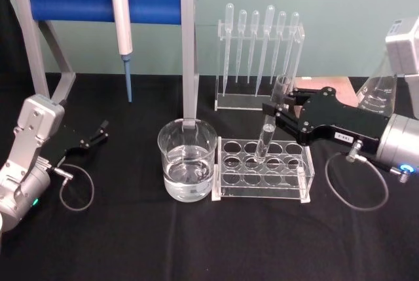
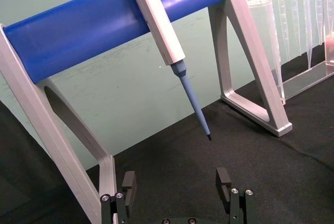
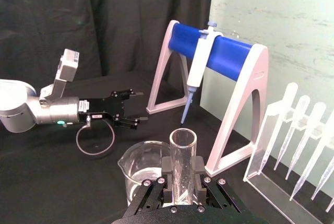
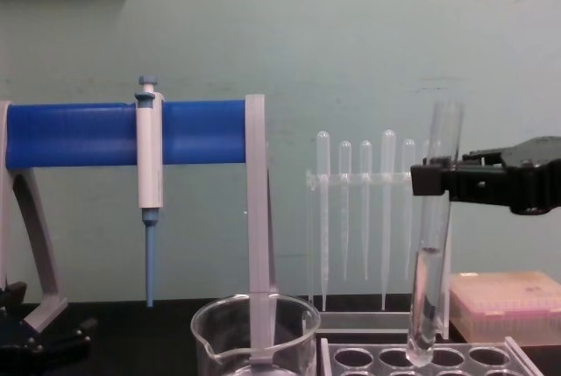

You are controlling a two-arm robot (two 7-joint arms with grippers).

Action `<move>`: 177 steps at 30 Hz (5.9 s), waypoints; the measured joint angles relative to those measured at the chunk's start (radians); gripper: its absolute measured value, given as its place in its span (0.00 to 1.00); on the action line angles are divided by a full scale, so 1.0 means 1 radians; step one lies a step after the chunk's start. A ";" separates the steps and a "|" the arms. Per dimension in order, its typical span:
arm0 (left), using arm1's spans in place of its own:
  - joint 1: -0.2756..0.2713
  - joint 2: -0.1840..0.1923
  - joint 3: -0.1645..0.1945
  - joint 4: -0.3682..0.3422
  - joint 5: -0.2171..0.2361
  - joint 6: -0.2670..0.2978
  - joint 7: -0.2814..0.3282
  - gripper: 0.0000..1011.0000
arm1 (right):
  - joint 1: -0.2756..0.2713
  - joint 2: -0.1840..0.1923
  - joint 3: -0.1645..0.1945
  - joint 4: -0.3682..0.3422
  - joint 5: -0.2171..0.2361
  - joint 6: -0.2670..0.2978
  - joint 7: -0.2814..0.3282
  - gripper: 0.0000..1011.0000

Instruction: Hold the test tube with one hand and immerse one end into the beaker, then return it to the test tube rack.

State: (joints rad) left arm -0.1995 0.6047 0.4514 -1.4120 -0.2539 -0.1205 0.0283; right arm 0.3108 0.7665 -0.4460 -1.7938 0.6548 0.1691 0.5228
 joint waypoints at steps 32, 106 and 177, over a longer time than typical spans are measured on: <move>0.000 0.000 0.000 0.000 0.000 0.000 0.000 0.99 | 0.030 -0.093 -0.052 0.139 -0.087 -0.014 0.030 0.23; 0.000 0.000 0.000 0.000 0.000 0.000 0.000 0.99 | -0.024 -0.131 0.003 0.104 -0.099 -0.049 0.015 0.99; 0.000 0.000 0.000 0.000 0.000 0.000 0.000 0.99 | -0.232 -0.306 0.191 0.129 -0.396 -0.005 -0.565 0.99</move>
State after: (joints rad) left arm -0.1995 0.6047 0.4514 -1.4120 -0.2539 -0.1205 0.0283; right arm 0.0791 0.4610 -0.2551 -1.6644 0.2584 0.1644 -0.0418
